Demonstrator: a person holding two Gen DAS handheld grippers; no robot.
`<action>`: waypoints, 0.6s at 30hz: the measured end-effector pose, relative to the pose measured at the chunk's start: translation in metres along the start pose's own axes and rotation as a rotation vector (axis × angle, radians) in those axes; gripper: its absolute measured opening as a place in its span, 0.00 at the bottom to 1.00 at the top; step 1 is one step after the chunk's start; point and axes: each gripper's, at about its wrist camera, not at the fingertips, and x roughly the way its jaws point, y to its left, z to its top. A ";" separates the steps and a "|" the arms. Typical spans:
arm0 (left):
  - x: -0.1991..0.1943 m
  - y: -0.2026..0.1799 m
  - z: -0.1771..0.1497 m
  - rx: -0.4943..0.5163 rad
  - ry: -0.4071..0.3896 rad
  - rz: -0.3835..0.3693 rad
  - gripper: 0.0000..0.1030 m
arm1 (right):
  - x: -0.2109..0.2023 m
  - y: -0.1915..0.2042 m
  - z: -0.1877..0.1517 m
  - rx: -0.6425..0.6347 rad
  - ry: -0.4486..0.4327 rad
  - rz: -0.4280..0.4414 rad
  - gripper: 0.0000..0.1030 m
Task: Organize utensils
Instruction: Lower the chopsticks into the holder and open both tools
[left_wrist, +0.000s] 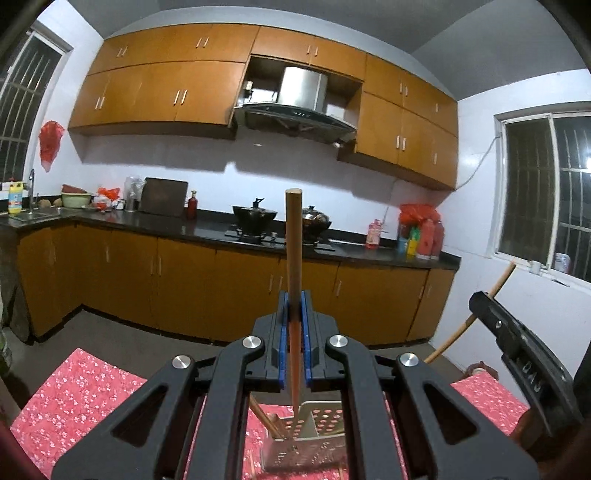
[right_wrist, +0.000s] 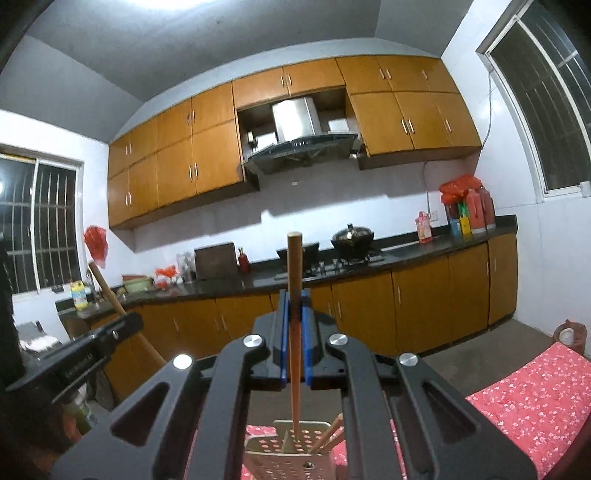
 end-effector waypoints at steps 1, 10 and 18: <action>0.004 0.001 -0.004 -0.006 0.007 0.000 0.07 | 0.006 0.000 -0.004 -0.002 0.013 -0.003 0.07; 0.026 0.006 -0.032 -0.016 0.115 -0.026 0.07 | 0.028 -0.003 -0.033 0.000 0.115 0.008 0.10; 0.011 0.013 -0.028 -0.032 0.103 -0.042 0.27 | 0.014 -0.002 -0.028 -0.003 0.106 0.024 0.14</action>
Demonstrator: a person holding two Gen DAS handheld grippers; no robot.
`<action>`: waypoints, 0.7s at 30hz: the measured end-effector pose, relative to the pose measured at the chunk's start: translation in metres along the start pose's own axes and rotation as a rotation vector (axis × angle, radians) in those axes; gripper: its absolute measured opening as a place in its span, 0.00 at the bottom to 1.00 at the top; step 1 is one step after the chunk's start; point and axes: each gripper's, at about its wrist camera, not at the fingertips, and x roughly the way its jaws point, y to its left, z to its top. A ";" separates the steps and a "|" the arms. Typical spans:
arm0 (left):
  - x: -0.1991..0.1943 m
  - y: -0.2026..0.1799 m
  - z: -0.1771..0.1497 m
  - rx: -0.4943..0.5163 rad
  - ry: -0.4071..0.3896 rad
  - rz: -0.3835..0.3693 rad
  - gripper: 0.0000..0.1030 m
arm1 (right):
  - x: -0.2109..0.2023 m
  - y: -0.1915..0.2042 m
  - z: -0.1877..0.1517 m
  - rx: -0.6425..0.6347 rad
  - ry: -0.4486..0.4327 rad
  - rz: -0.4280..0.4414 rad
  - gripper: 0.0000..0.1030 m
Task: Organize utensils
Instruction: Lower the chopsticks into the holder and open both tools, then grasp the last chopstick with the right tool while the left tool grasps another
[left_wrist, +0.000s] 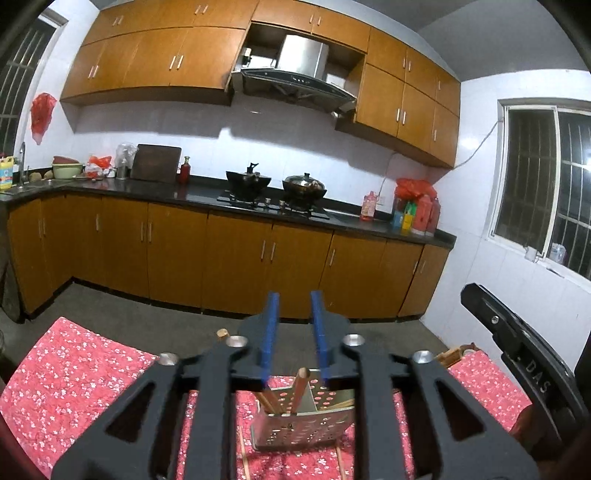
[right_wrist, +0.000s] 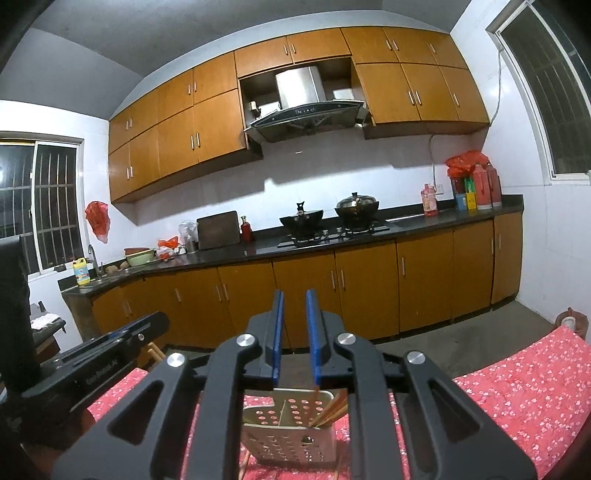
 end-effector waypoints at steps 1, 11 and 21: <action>-0.002 0.001 0.001 -0.006 -0.006 -0.002 0.30 | -0.005 0.000 0.002 0.000 -0.005 0.002 0.14; -0.060 0.036 -0.018 -0.050 -0.002 0.038 0.43 | -0.061 -0.028 -0.032 -0.029 0.087 -0.060 0.24; -0.027 0.068 -0.134 -0.013 0.364 0.156 0.45 | -0.029 -0.047 -0.182 0.058 0.591 -0.122 0.27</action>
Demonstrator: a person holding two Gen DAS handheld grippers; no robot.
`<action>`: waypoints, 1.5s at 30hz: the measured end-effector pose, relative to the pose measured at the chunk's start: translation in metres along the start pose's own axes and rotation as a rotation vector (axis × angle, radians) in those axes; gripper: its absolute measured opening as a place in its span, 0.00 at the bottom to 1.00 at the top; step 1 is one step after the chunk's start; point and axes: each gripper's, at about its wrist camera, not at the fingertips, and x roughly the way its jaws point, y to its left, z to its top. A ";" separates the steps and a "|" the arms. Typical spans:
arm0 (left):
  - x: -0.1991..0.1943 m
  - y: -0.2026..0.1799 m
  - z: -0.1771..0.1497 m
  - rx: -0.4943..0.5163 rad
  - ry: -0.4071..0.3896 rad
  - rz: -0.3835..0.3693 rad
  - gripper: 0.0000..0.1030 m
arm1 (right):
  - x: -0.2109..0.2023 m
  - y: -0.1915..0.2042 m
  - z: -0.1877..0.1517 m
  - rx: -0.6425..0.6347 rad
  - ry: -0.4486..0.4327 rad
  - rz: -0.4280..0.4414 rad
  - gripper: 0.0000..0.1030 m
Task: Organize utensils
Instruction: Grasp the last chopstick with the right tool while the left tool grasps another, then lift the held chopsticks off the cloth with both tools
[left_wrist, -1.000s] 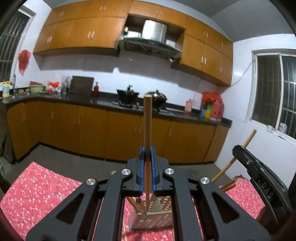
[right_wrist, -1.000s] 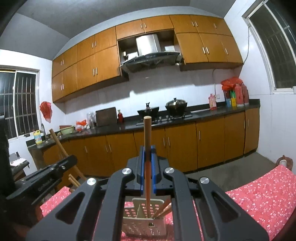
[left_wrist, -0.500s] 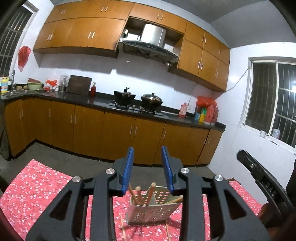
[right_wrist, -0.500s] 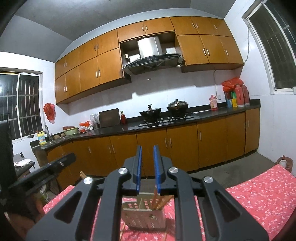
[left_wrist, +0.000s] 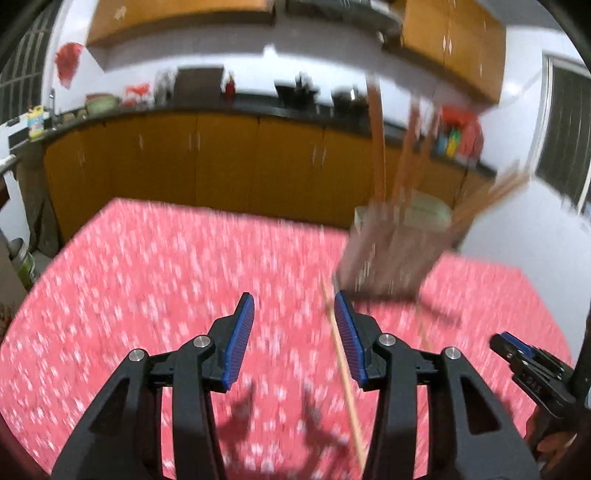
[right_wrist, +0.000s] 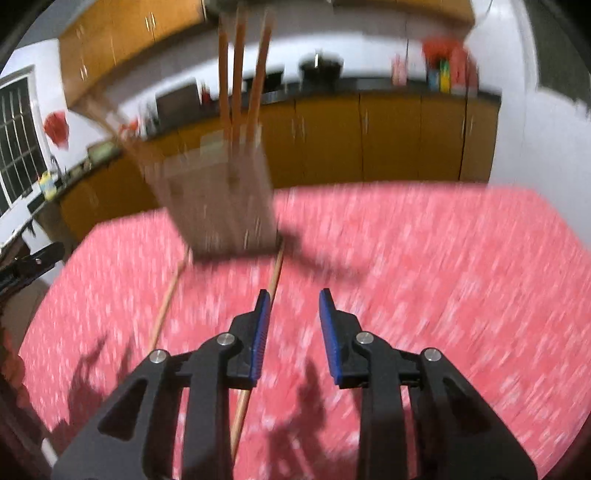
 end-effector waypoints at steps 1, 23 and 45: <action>0.006 -0.002 -0.009 0.008 0.029 -0.007 0.45 | 0.007 0.002 -0.006 0.007 0.034 0.018 0.27; 0.055 -0.048 -0.077 0.102 0.250 -0.059 0.31 | 0.031 -0.005 -0.037 0.021 0.129 -0.093 0.08; 0.086 0.015 -0.047 0.057 0.234 0.108 0.07 | 0.059 0.003 -0.018 -0.035 0.123 -0.121 0.08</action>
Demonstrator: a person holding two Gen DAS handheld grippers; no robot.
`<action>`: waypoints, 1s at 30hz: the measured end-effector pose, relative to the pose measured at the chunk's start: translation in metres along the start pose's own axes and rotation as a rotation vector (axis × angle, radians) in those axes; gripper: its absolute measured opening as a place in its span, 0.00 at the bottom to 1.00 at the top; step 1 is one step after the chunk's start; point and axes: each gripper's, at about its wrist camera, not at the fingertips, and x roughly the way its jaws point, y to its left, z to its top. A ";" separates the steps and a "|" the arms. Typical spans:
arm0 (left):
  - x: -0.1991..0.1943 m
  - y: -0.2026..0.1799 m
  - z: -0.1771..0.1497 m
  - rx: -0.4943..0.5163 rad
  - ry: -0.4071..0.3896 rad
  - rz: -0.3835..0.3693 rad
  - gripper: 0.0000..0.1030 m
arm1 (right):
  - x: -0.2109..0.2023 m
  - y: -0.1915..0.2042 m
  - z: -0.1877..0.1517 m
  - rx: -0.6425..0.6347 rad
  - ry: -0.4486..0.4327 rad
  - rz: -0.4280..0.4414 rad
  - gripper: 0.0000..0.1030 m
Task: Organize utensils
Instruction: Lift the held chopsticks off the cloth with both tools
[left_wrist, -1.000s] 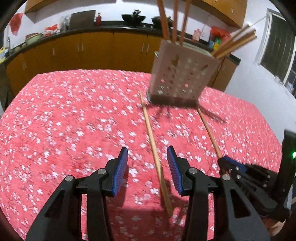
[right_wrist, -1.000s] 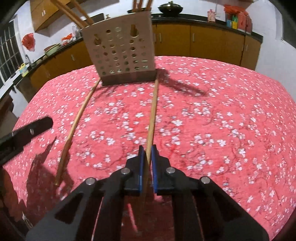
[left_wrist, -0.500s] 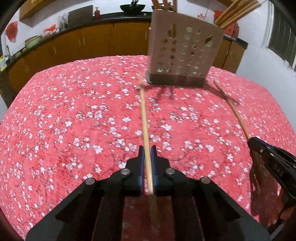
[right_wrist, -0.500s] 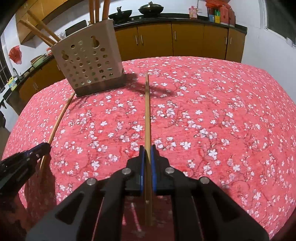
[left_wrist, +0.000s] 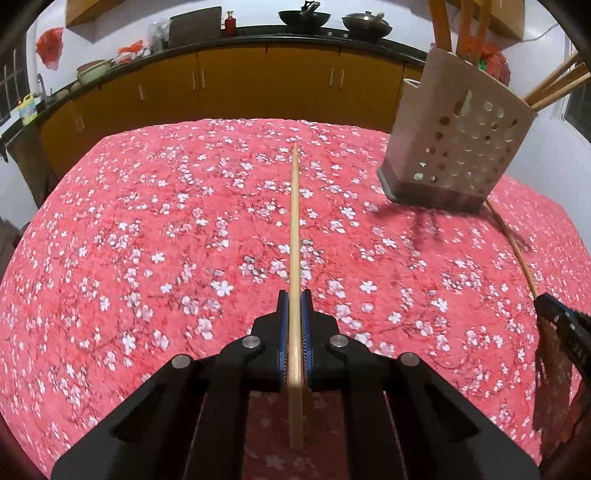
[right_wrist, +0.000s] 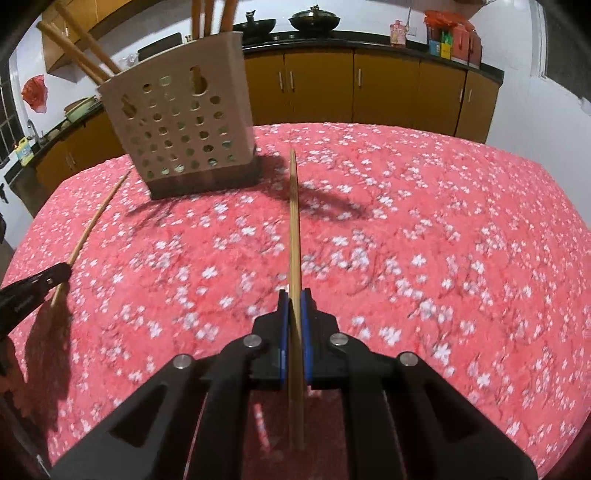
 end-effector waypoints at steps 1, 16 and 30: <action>-0.001 -0.001 0.000 0.004 -0.004 0.001 0.08 | 0.002 -0.002 0.001 0.003 0.001 -0.005 0.08; 0.000 -0.002 0.001 0.007 -0.004 0.003 0.08 | 0.006 -0.010 0.003 0.007 0.004 -0.007 0.08; 0.002 0.000 0.000 -0.001 -0.005 -0.003 0.08 | 0.006 -0.009 0.002 0.013 0.003 0.000 0.08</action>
